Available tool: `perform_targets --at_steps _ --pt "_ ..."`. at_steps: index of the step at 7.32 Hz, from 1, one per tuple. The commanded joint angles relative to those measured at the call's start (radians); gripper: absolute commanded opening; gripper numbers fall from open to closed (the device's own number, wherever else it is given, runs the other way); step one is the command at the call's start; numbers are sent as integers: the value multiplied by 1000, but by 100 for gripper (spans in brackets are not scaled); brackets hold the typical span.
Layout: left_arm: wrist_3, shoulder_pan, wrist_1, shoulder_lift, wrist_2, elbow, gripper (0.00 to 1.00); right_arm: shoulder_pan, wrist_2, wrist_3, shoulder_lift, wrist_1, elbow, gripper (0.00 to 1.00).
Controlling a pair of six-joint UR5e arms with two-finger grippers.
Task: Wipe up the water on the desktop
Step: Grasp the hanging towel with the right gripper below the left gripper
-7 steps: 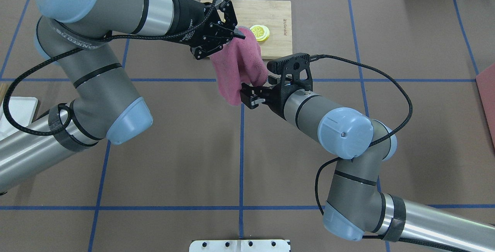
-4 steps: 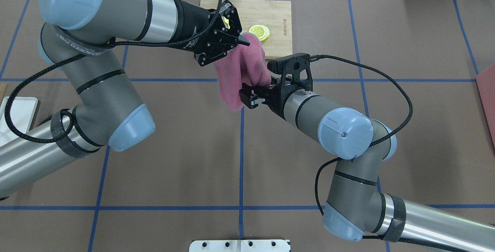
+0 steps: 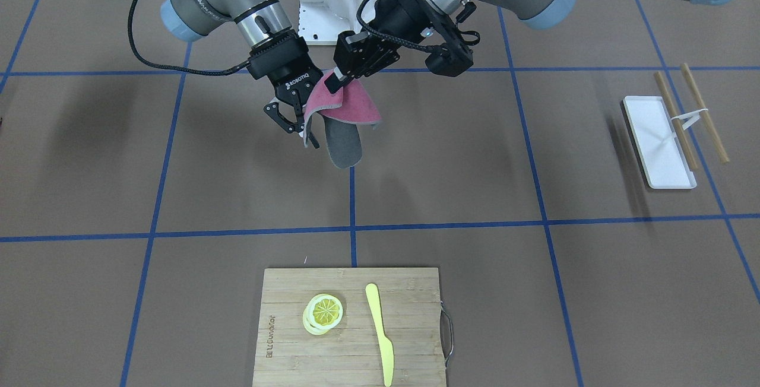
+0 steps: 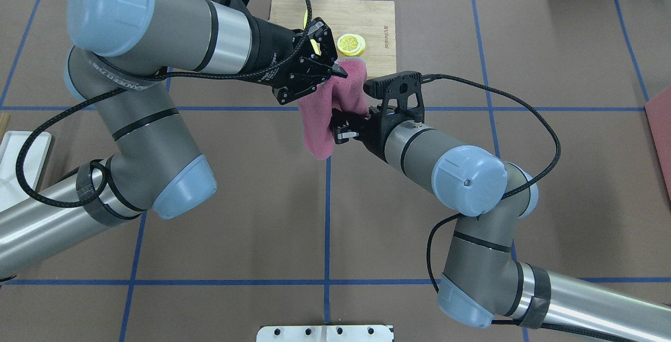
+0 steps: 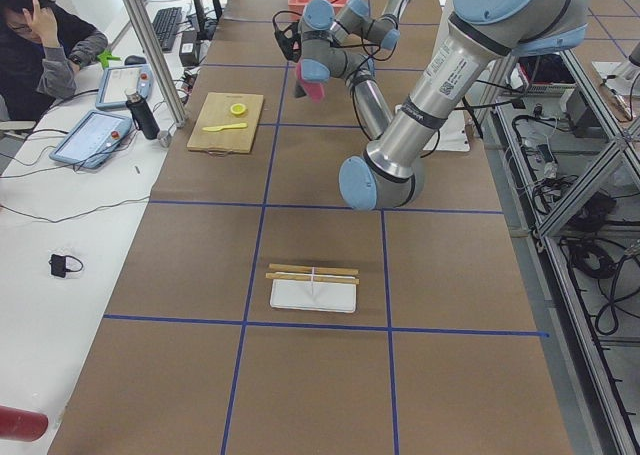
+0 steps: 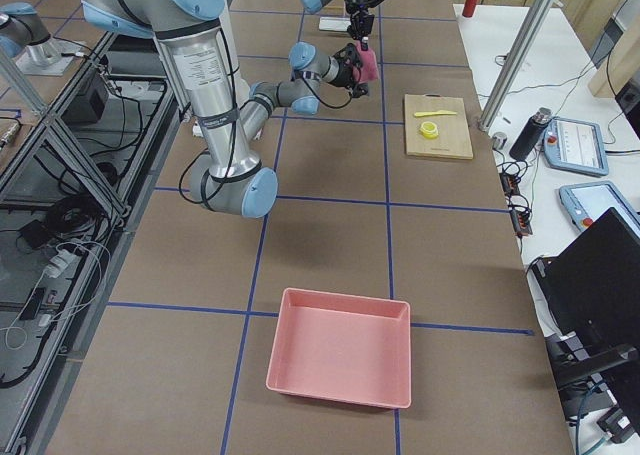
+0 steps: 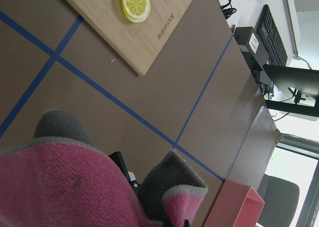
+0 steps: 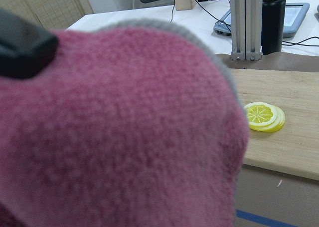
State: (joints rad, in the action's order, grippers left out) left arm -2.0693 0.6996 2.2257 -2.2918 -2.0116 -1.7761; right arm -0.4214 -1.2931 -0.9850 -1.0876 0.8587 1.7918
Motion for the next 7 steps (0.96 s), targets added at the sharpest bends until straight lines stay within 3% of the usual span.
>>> perform_targets --at_steps 1,6,7 --pt "2 0 0 3 1 3 0 0 0 -6 0 -1 1 3" --pt "18 1 0 12 -1 -2 0 -2 0 -9 0 -1 3 0" --pt "23 1 0 15 -1 -8 20 -2 0 -12 -1 -1 3 0"
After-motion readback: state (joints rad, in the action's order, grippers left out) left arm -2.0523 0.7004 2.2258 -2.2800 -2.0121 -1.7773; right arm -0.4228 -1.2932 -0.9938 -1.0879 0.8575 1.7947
